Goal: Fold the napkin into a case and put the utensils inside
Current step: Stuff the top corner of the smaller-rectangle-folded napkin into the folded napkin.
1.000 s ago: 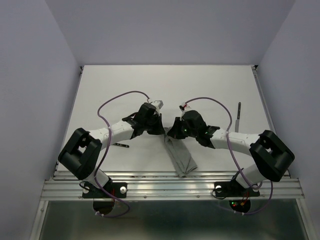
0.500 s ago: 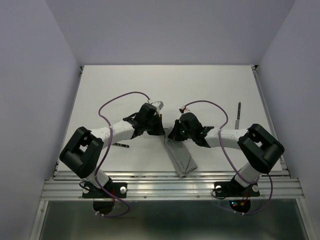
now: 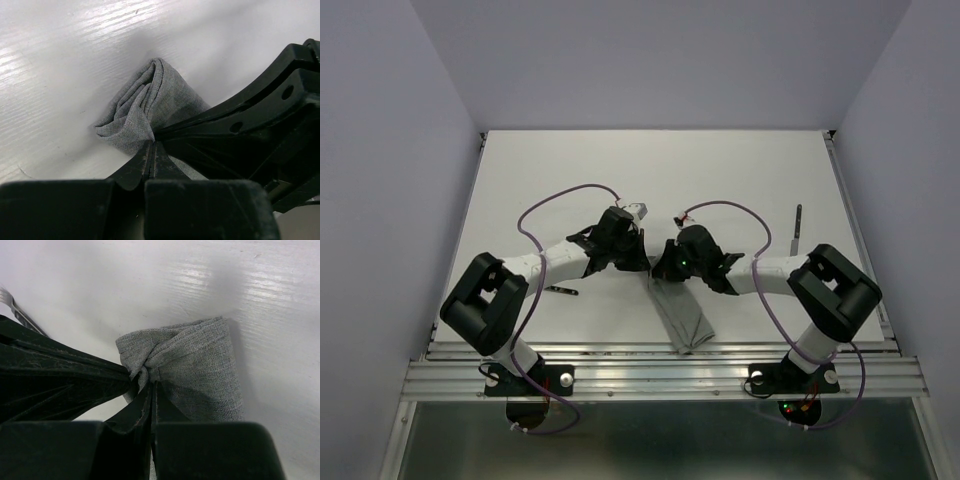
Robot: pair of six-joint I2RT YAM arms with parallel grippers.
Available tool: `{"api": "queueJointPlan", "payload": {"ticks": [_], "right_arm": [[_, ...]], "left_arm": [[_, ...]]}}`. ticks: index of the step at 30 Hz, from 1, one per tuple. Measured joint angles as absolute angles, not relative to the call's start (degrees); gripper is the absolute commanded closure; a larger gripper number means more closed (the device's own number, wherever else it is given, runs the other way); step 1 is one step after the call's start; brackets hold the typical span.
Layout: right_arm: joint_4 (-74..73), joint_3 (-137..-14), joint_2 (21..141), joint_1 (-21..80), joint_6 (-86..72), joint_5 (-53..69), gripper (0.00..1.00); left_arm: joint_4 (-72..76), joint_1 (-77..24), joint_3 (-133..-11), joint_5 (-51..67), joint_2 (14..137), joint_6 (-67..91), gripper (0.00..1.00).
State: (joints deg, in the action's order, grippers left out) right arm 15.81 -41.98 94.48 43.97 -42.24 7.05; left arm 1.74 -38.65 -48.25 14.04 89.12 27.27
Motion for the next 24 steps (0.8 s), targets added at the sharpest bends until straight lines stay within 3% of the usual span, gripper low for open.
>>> {"api": "queueJointPlan", "payload": {"ticks": [11,24], "right_arm": [[15.5,-47.2,101.8,44.0,-42.9,8.1,0.99],[14.0,-41.6,91.3,44.0,-43.2,5.8,0.99]], "left_arm": [[1.6,-38.5,-48.2,14.0,90.2,27.7,1.0],[2.4,-38.6,-48.2,14.5,90.3,27.6,1.0]]}}
